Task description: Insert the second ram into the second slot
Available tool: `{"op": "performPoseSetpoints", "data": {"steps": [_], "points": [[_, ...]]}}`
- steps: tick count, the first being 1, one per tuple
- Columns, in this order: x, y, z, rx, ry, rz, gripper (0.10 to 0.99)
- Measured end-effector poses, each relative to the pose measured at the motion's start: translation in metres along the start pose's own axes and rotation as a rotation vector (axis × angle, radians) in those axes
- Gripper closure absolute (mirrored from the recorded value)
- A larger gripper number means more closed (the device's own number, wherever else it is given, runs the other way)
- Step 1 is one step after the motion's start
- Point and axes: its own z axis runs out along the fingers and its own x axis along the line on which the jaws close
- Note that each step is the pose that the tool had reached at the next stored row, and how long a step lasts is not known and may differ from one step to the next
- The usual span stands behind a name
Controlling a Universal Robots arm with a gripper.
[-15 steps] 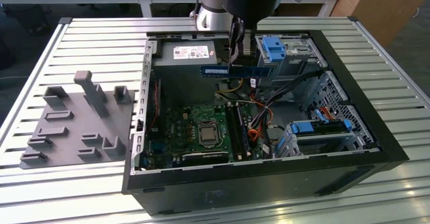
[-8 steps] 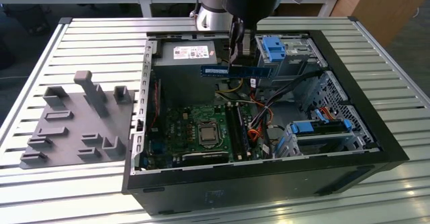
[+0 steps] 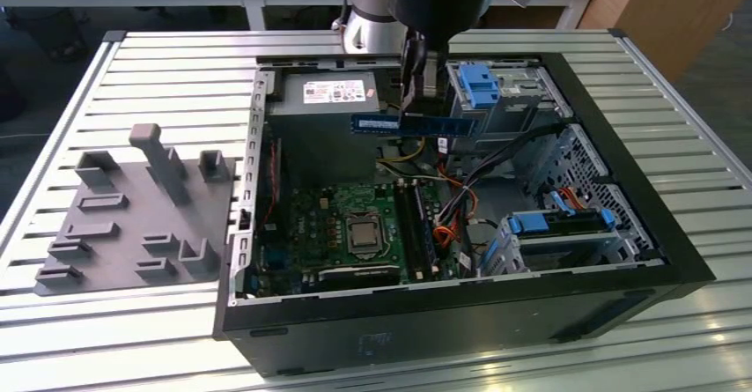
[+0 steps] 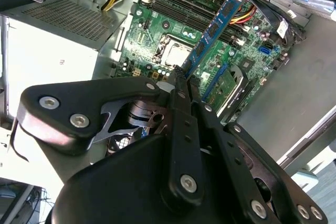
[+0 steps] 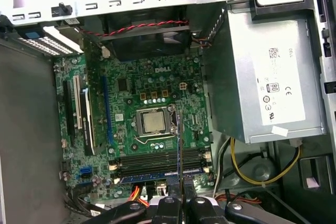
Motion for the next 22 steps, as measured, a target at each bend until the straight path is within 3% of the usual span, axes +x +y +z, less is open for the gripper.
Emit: {"op": "performPoseSetpoints", "data": {"steps": [11,22], "points": [[0.0,0.0,0.0,0.0,-0.0008,0.021,0.949],[0.0,0.0,0.0,0.0,-0.0036,0.094,0.949]]}}
